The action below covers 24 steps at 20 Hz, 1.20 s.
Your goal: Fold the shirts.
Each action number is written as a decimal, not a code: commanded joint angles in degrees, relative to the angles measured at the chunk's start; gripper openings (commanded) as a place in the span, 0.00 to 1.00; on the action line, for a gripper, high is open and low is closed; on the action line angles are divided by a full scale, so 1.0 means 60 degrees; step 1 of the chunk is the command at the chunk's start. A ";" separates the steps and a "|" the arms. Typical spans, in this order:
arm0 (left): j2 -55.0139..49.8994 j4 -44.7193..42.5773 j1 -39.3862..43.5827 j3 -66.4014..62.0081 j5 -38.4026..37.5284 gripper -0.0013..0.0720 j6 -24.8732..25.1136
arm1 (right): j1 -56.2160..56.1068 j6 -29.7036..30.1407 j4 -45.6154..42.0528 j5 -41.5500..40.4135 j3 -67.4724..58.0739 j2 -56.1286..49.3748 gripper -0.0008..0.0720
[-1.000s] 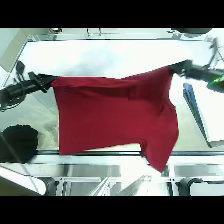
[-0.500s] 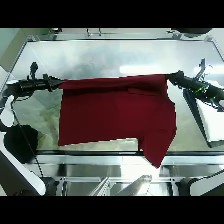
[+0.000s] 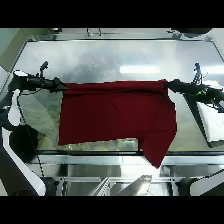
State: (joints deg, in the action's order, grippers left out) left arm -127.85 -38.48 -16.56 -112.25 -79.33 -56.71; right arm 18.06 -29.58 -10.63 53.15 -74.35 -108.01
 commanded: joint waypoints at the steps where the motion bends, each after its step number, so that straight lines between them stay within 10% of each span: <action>1: 0.0000 -0.0608 0.0237 -0.0076 0.0681 0.03 -0.0131 | 0.0007 -0.0331 -0.0557 -0.0404 0.0000 -0.0160 0.03; 12: 0.0000 -0.0634 0.0295 -0.0076 0.1002 0.03 -0.0044 | 0.0007 -0.1158 -0.1038 -0.1275 0.0000 -0.0164 0.03; 15: 0.0073 -0.0641 0.0288 -0.0080 0.0670 0.04 -0.0058 | 0.0011 -0.1188 -0.1020 -0.1035 -0.0004 -0.0106 0.34; 22: 0.0980 -0.0641 0.0266 -0.0080 -0.0069 0.04 -0.0058 | 0.0018 -0.1384 -0.1053 -0.0692 -0.0004 0.0761 0.36; 23: 0.1075 -0.0648 0.0251 -0.0080 -0.0240 0.16 -0.0062 | 0.0018 -0.1479 -0.1053 -0.0554 -0.0004 0.0911 0.35; 24: 0.1162 -0.0667 0.0211 -0.0076 -0.0419 0.58 -0.0113 | 0.0018 -0.1475 -0.1049 -0.0357 -0.0004 0.1089 0.35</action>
State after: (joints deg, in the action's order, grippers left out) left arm -122.54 -42.26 -15.00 -112.68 -78.98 -57.01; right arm 18.13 -37.56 -16.91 48.84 -74.35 -103.81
